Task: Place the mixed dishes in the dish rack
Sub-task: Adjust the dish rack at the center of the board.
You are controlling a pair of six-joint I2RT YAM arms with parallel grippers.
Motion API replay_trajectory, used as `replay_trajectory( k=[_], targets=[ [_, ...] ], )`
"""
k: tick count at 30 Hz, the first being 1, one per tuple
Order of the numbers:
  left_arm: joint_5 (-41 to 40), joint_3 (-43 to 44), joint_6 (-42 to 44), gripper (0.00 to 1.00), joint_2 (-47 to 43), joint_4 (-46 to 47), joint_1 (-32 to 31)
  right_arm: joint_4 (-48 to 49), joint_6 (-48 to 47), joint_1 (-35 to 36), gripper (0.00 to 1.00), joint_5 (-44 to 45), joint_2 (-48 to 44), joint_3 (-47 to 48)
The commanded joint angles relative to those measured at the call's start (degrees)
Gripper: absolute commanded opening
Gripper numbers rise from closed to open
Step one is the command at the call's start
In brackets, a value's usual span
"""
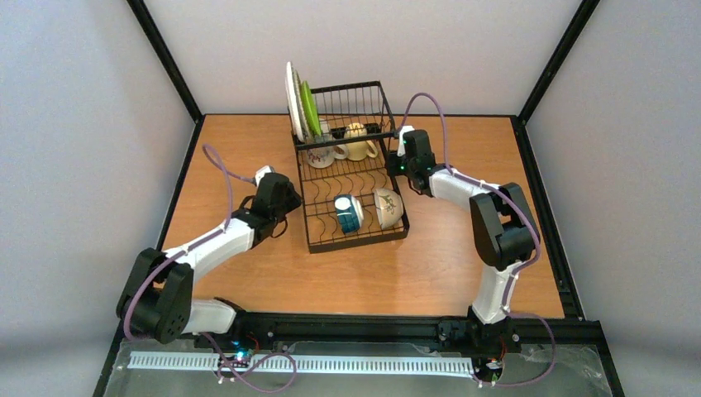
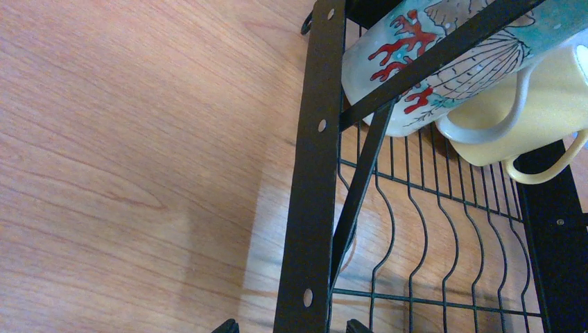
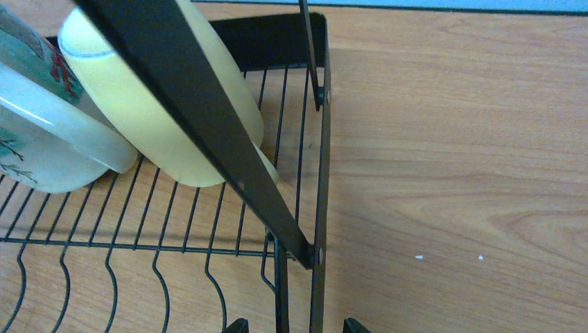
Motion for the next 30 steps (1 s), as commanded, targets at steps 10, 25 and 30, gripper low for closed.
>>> replay_trajectory(
  k=[10, 25, 30],
  targets=[
    [-0.51, 3.61, 4.29, 0.87, 4.39, 6.62, 0.08, 2.38, 1.46, 0.70, 0.65, 0.42, 2.15, -0.95],
    [-0.41, 3.54, 3.97, 0.86, 7.84, 7.38, 0.10, -0.06, 3.52, 0.70, 0.08, 4.51, 2.18, -1.71],
    [-0.40, 3.95, 4.24, 0.86, 8.38, 7.50, 0.13, -0.84, 4.58, 0.70, 0.02, 5.35, 2.75, -1.71]
  ],
)
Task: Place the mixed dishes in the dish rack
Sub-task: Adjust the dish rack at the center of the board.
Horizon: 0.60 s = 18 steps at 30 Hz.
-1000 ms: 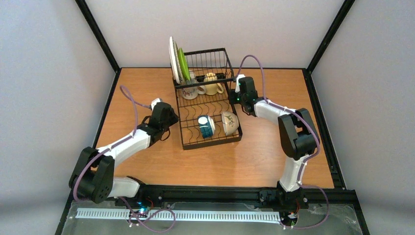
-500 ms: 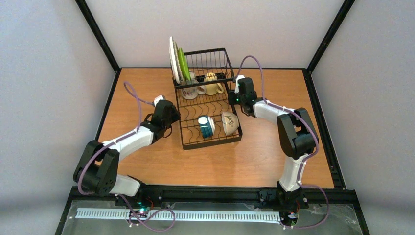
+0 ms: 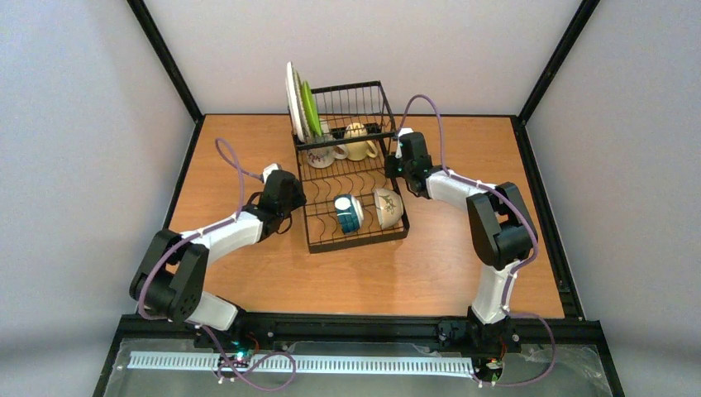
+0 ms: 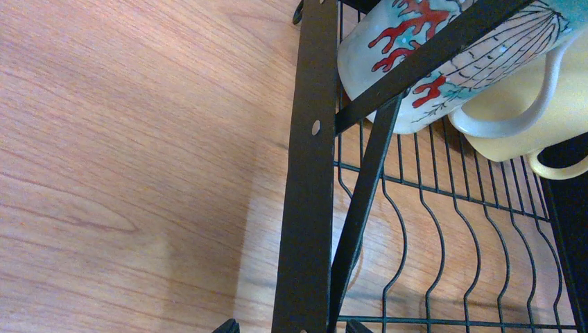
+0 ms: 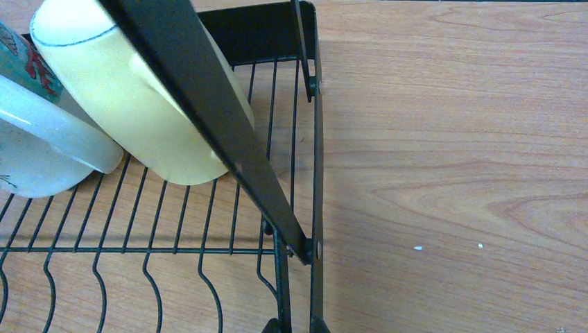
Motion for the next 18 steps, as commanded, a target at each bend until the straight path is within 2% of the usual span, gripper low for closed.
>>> replay_trajectory(
  k=[1, 18],
  targets=[
    [-0.75, 2.22, 1.50, 0.86, 0.99, 2.13, 0.10, -1.65, 2.87, -0.13, 0.02, 2.40, 1.62, -1.35],
    [1.07, 4.31, 2.84, 0.85, 4.11, 2.97, 0.11, -6.18, 8.89, -0.14, 0.02, 11.78, -1.11, -4.12]
  ],
)
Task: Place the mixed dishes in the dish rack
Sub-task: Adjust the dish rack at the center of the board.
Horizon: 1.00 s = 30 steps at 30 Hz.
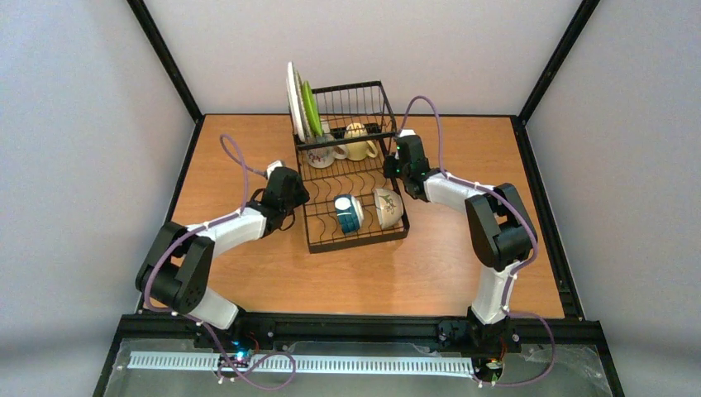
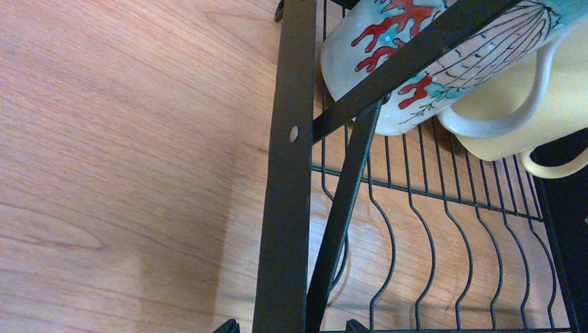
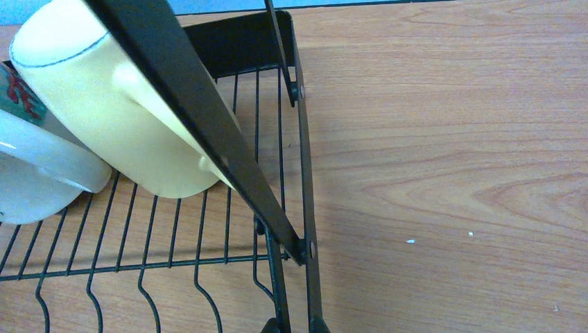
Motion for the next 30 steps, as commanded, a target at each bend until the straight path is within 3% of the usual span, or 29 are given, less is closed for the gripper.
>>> replay_trajectory(
  k=[1, 30],
  targets=[
    [-0.02, 2.59, 2.35, 0.86, 1.19, 1.57, 0.09, -7.81, 5.47, -1.25, 0.02, 7.79, -0.81, -3.06],
    [5.61, 9.43, 6.94, 0.80, 9.06, 1.05, 0.08, -12.91, 16.04, -1.95, 0.02, 16.77, -10.54, -11.89]
  ],
)
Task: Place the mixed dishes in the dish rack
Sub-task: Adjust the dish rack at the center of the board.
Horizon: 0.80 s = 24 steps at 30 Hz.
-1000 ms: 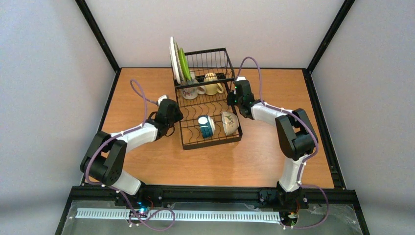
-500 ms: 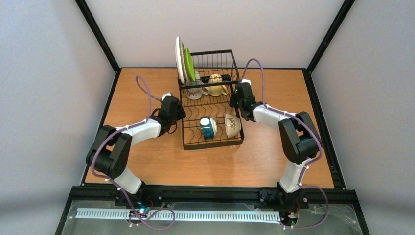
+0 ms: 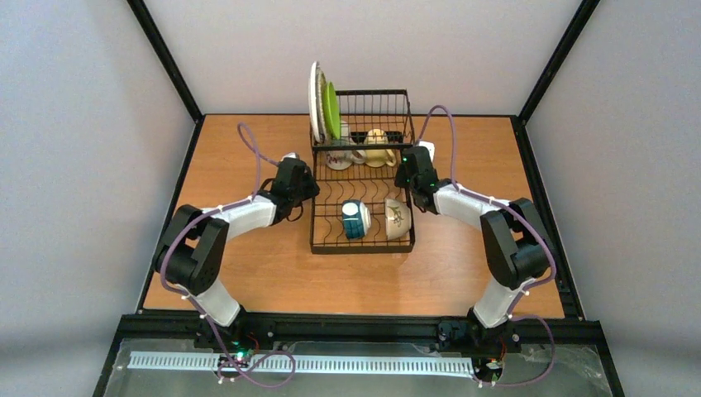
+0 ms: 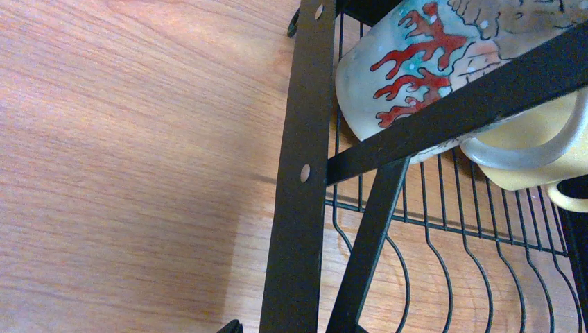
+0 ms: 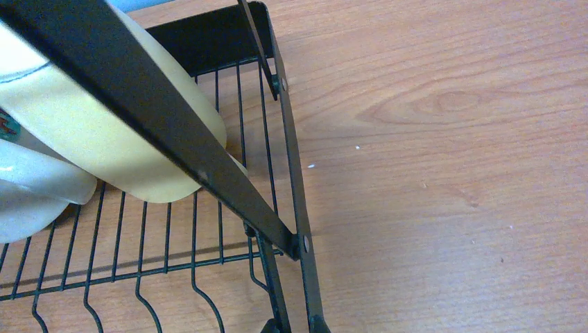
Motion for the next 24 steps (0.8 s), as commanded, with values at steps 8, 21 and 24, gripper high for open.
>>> replay_trajectory(
  k=[8, 21, 24],
  targets=[
    [1.62, 3.54, 2.70, 0.79, 2.12, 0.49, 0.10, -8.30, 5.49, -2.39, 0.02, 7.59, -3.90, -5.31],
    [1.60, 3.39, 2.61, 0.79, 1.87, 0.39, 0.08, -8.27, 5.23, -2.40, 0.02, 7.27, -4.15, -5.38],
    [1.55, 3.51, 2.56, 0.79, 1.87, 0.39, 0.08, -8.44, 5.14, -2.38, 0.02, 7.50, -4.25, -5.28]
  ],
)
